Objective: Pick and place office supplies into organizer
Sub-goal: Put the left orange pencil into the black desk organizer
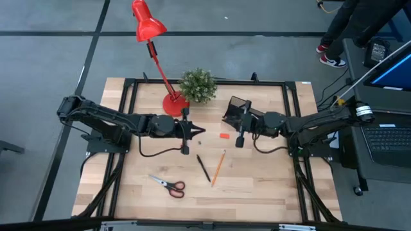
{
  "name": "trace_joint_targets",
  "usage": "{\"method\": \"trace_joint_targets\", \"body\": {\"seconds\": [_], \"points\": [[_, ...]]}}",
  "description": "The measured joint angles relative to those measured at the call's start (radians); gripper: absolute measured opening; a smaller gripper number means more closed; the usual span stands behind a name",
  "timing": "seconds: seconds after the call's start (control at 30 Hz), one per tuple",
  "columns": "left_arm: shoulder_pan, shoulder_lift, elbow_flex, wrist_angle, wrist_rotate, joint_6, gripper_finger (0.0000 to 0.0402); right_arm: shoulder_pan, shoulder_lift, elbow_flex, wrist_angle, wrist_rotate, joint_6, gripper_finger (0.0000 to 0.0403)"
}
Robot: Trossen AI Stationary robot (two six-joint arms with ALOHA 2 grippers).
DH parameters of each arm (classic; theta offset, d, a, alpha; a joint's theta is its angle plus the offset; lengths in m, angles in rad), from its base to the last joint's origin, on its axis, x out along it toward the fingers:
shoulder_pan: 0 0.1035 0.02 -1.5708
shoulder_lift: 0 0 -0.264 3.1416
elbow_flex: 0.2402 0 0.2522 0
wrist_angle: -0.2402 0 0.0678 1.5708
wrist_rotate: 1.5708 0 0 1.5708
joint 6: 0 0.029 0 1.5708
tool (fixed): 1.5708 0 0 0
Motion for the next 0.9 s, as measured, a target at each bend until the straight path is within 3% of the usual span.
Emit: {"method": "trace_joint_targets", "body": {"seconds": [0.1,0.27,0.6,0.9], "points": [[0.017,-0.013,0.000,-0.009,0.005,-0.005,0.0001,-0.013,-0.018,-0.043,0.015,0.025,0.006,0.0015],[0.048,-0.017,-0.013,0.010,0.096,-0.018,0.0002,-0.040,-0.049,-0.130,0.082,0.093,0.013,0.0015],[0.135,-0.062,-0.283,0.374,0.164,-0.107,0.0001,-0.103,-0.122,-0.197,0.109,0.115,0.003,0.0015],[0.175,-0.162,-0.354,0.406,0.188,-0.136,0.0001,-0.231,-0.156,-0.200,0.081,0.141,0.006,0.0015]]}}
